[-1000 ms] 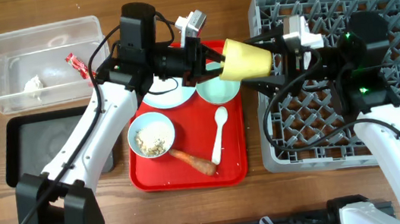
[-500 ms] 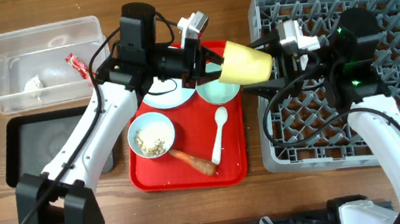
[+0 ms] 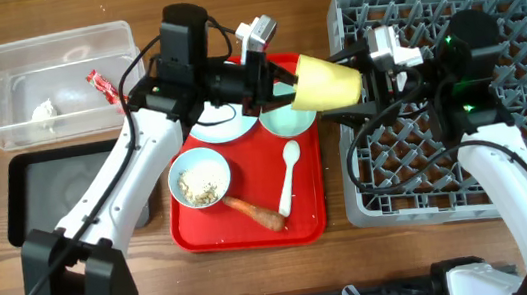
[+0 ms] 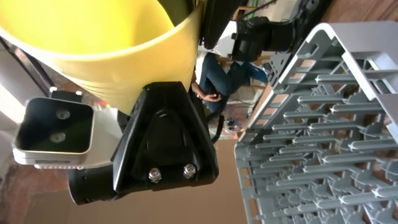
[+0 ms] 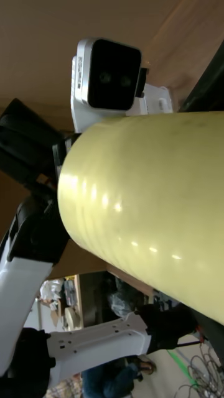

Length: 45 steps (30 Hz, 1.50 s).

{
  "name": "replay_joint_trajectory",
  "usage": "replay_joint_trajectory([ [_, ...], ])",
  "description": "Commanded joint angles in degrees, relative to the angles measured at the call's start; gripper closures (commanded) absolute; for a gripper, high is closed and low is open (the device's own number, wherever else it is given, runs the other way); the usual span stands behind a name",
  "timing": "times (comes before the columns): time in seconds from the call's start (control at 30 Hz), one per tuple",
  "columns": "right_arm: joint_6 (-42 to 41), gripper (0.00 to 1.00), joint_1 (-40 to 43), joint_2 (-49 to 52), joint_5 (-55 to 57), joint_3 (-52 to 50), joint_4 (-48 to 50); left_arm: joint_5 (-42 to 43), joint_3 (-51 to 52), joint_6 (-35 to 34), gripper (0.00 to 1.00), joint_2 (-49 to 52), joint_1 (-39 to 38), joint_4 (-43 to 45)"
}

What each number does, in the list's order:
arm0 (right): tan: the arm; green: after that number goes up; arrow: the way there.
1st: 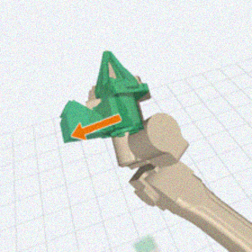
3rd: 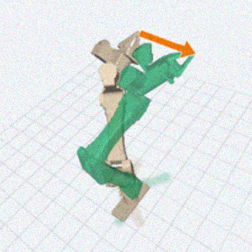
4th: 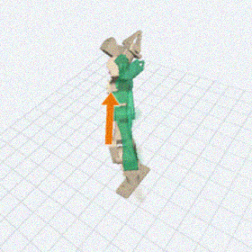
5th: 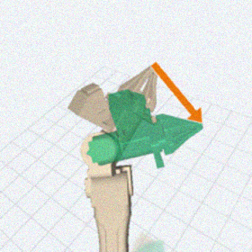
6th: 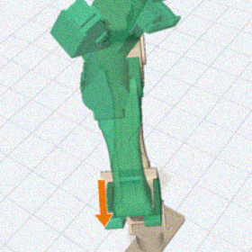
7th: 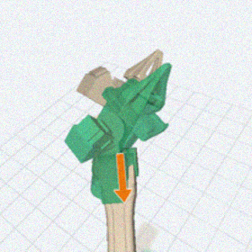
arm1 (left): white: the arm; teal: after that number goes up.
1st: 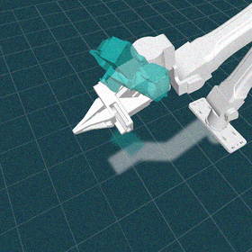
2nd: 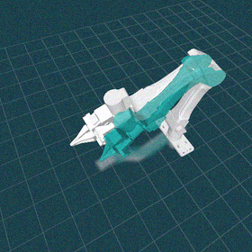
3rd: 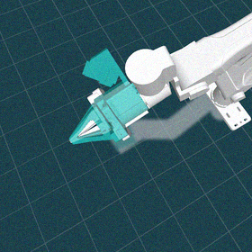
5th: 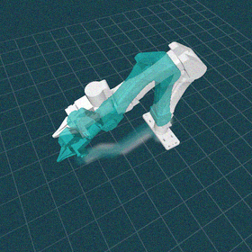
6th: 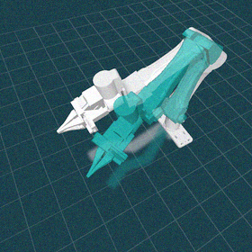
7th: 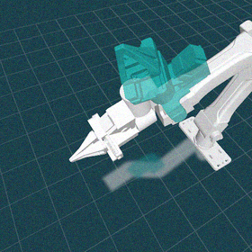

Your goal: Sort waste into correct bins and load items into the dishwasher rack

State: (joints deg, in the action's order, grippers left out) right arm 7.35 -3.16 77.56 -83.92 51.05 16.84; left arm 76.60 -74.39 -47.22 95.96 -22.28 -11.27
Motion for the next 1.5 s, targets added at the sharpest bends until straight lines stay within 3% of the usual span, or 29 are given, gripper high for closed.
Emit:
replay_joint_trajectory([
  [0.0,-2.97,0.22,-0.96,-0.28,-1.79,0.59,1.68,-6.71,-0.76,0.48,0.96,-0.28,-1.22,-0.31],
  [0.13,-6.32,0.22,-0.96,-0.28,-1.81,0.59,5.38,-7.76,-0.76,0.48,0.96,-0.28,-1.51,-1.09],
  [0.47,-6.54,0.33,-0.96,-0.28,-1.84,0.59,5.6,-7.76,-0.76,0.48,0.96,-0.28,-1.44,-1.57],
  [0.5,-7.17,0.33,-0.94,-0.28,-1.81,0.59,5.6,-7.96,-0.76,0.48,0.95,-0.28,-1.44,-1.57],
  [0.53,-7.78,0.34,-0.94,-0.28,-1.84,0.59,5.57,-8.39,-0.76,0.5,0.85,-0.28,-1.29,-1.57],
  [0.63,-9.11,0.36,-0.94,-0.28,-1.79,0.59,5.6,-9.73,-0.76,1.75,0.83,-0.28,-0.57,-1.64],
  [0.83,-13.42,0.41,-0.94,-0.28,0.66,0.59,5.6,-24.02,-0.76,13.88,0.76,-0.28,1.42,-14.58],
  [0.97,-15.04,0.42,-0.94,-0.28,1.7,0.59,5.6,-24.61,-0.79,15.54,0.58,-0.79,4.79,-16.87],
  [1.07,-15.08,0.43,-0.94,-0.28,1.7,0.59,4.79,-24.63,-0.79,15.56,0.61,-2.01,7.23,-16.85],
  [1.13,-15.08,0.43,-0.94,-0.28,1.9,0.59,4.5,-24.63,-0.79,15.54,0.72,-2.45,8.02,-16.87],
  [1.17,-15.13,0.43,-0.94,-0.28,1.88,0.59,4.5,-24.63,-0.76,15.63,0.72,-2.49,8.04,-16.9],
  [1.3,-15.39,0.41,-0.94,-0.26,1.9,0.59,2.91,-28.94,-0.76,18.8,0.63,-2.49,7.78,-21.57],
  [1.4,-15.43,0.4,-0.94,-0.26,1.88,0.59,2.36,-36.06,-0.76,21.62,0.61,-2.49,7.78,-28.59],
  [1.47,-15.39,0.37,-0.94,-0.26,1.9,0.59,1.44,-41.94,-0.76,21.62,0.53,-2.49,7.82,-32.83],
])
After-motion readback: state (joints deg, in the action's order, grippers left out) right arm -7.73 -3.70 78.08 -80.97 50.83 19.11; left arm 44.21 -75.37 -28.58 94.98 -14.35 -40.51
